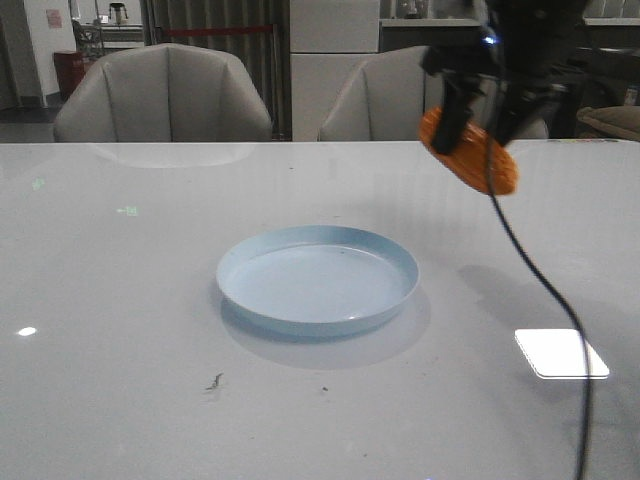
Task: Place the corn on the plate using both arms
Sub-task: 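Lift the corn with the right gripper and carry it over the plate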
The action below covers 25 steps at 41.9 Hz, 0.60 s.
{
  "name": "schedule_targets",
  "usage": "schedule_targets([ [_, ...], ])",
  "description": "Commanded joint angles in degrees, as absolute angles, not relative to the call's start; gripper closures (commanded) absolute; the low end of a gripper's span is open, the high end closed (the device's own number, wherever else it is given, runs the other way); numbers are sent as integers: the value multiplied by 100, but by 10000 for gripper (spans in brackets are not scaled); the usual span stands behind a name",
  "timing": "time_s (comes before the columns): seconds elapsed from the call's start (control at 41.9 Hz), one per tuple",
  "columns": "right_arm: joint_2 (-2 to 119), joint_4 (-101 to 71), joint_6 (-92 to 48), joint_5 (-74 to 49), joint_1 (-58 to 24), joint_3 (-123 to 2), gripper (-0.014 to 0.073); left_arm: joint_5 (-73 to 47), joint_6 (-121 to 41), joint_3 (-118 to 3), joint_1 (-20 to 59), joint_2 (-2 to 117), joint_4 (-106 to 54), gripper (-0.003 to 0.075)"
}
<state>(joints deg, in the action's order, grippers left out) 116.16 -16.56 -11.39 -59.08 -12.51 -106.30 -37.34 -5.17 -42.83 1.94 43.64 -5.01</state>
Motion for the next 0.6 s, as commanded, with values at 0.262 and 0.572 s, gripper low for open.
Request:
schedule_targets([
  [0.262, 12051, -1817, -1226, -6327, -2664, -11173, 266, -3380, -464, -4447, 178, 4333, -593, 335],
  [0.572, 12554, -1571, -1226, -6211, -2753, -11173, 181, -3380, -464, -4447, 178, 4333, -1116, 335],
])
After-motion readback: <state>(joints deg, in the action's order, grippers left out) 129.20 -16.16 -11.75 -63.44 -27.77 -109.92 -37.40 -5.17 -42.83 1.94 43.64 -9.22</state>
